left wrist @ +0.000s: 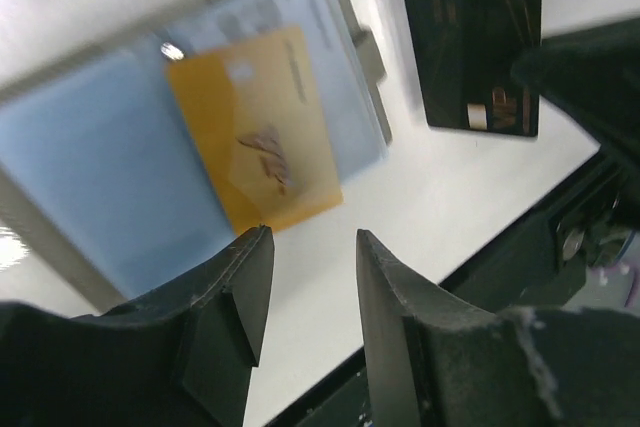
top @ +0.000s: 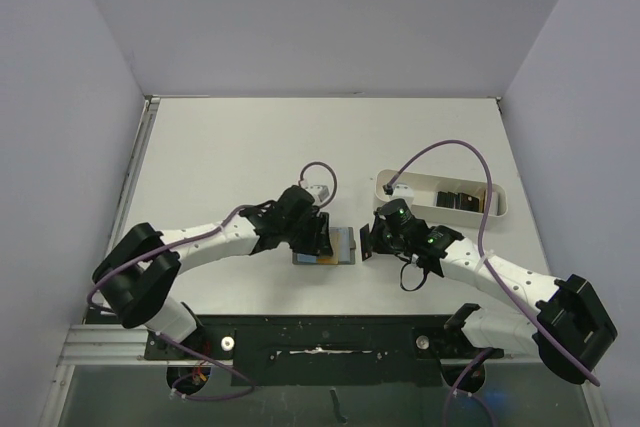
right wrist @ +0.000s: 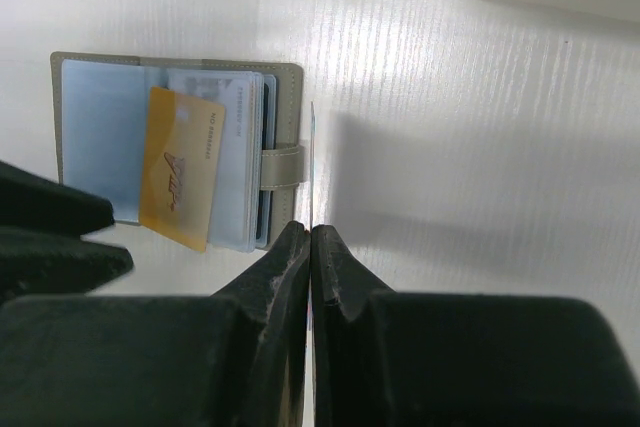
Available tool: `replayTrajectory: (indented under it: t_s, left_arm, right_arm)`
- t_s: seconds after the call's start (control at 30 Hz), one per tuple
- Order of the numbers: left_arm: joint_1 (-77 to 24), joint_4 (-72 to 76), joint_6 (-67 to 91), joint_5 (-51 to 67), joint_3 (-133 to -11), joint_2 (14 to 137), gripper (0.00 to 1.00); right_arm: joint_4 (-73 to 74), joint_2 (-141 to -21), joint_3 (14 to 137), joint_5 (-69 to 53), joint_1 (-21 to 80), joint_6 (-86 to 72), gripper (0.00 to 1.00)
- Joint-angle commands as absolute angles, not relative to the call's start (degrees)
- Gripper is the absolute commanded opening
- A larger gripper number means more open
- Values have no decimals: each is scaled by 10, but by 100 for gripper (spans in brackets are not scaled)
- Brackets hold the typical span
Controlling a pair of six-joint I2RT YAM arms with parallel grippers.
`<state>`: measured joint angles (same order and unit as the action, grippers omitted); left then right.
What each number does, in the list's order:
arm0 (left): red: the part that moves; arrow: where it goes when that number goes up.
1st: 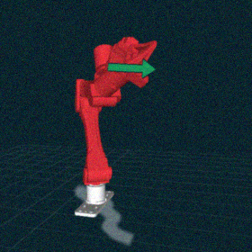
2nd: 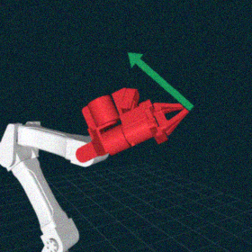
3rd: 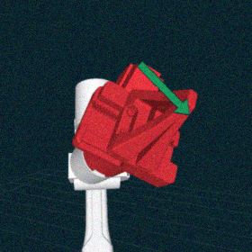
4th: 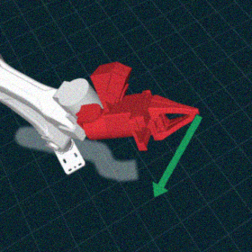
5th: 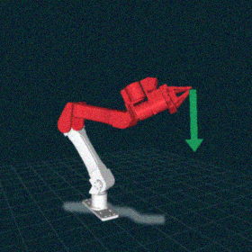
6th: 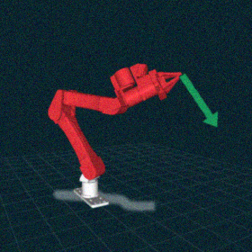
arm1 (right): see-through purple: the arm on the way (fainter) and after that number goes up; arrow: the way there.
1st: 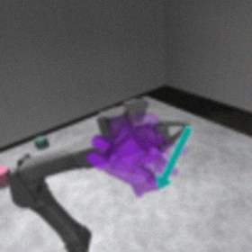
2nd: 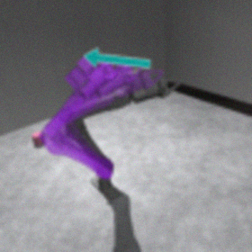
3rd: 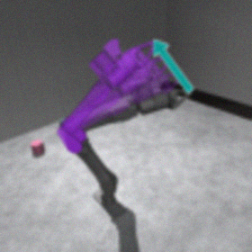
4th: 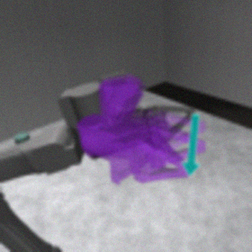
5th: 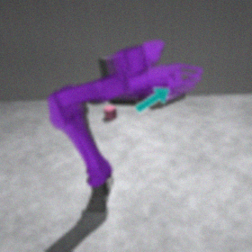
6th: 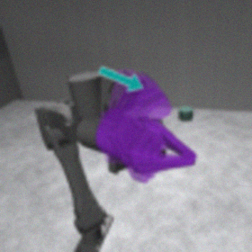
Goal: Put the credit cards into the card holder
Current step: Adjust the card holder at the center of the board.
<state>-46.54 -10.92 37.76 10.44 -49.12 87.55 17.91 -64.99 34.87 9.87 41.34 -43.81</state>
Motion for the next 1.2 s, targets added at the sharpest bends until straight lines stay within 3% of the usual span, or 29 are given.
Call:
replayTrajectory:
  t_s: [0.0, 0.33, 1.17]
  left_arm:
    - [-515, -108, 352, 134, -494, 903, 37]
    - [-535, -82, 369, 110, -497, 943, 30]
    - [-523, -13, 380, 90, -498, 934, 32]
  right_arm:
    - [155, -640, 353, 104, 418, -435, 0]
    - [161, -624, 348, 109, 417, -436, 0]
    - [143, -627, 340, 101, 417, -435, 0]
